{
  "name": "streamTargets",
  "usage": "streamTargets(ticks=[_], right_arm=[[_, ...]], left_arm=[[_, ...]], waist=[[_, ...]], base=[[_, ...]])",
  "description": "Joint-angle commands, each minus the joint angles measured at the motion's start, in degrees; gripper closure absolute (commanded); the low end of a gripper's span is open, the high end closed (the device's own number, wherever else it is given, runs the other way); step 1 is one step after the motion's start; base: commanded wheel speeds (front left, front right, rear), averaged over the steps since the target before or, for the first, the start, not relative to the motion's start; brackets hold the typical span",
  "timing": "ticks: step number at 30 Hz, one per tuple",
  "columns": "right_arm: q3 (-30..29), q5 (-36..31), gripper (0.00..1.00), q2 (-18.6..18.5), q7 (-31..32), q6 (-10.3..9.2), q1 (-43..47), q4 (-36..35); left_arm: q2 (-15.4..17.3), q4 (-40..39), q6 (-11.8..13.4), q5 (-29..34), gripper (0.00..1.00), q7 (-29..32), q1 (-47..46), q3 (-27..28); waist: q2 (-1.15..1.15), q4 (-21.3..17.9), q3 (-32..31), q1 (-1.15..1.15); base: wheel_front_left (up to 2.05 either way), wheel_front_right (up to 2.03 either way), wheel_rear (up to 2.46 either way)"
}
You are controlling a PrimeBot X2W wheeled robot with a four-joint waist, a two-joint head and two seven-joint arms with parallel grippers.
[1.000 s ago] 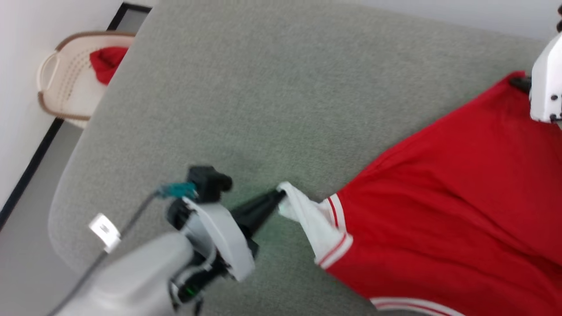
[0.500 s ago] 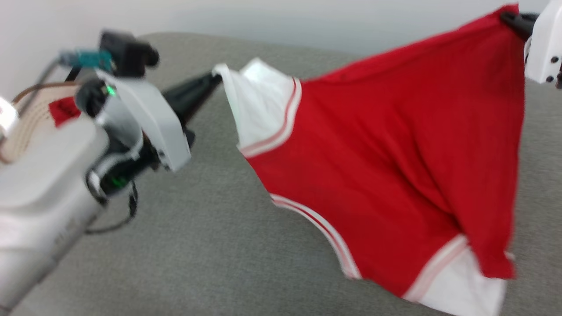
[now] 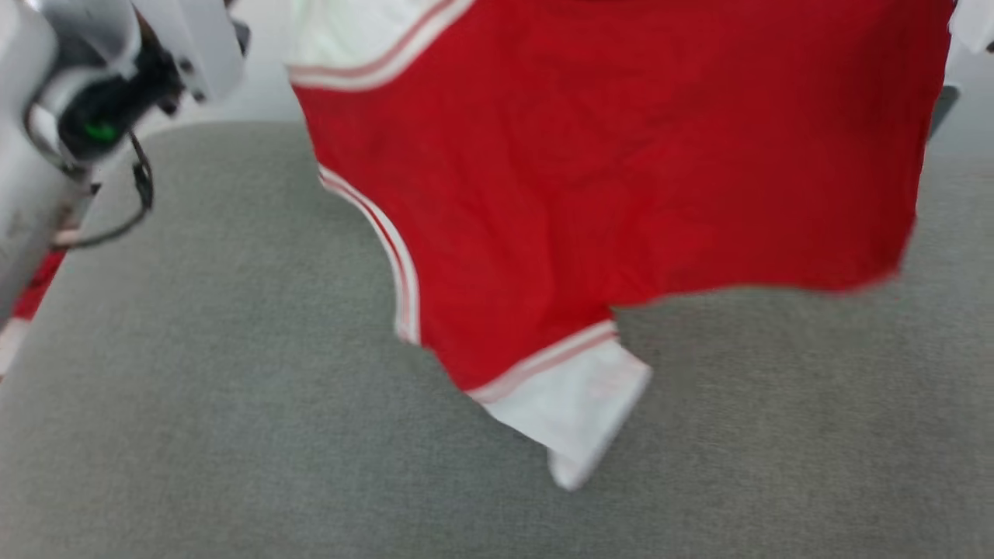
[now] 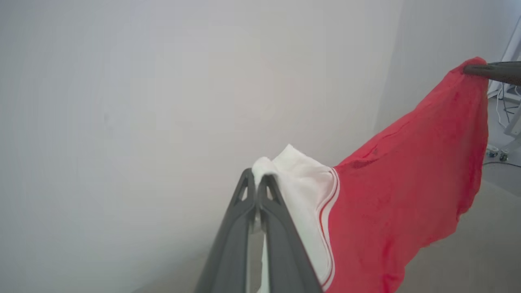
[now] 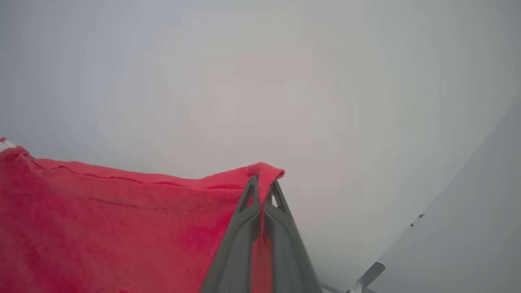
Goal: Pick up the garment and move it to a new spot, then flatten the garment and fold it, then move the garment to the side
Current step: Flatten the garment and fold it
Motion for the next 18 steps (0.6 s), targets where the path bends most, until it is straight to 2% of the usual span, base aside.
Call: streamTargets(ticks=[1, 18], right_arm=[[-0.2, 0.0, 1.0, 0.54, -1.05, -0.04, -1.0, 0.77], [1.9, 1.77, 1.0, 1.68, -6.61, -0.04, -6.54, 5.72]], left_arm=[[-0.34, 1.2, -0.14, 0.43, 1.0, -0.71, -1.85, -0.17], [-4.4, 17.19, -0.05, 0.72, 1.0, -6.78, -16.55, -2.83]], waist=[[0.0, -1.91, -1.14, 0.0], [0.0, -5.69, -1.94, 0.0]], base=[[0.0, 0.0, 0.0], [0.0, 0.0, 0.0]])
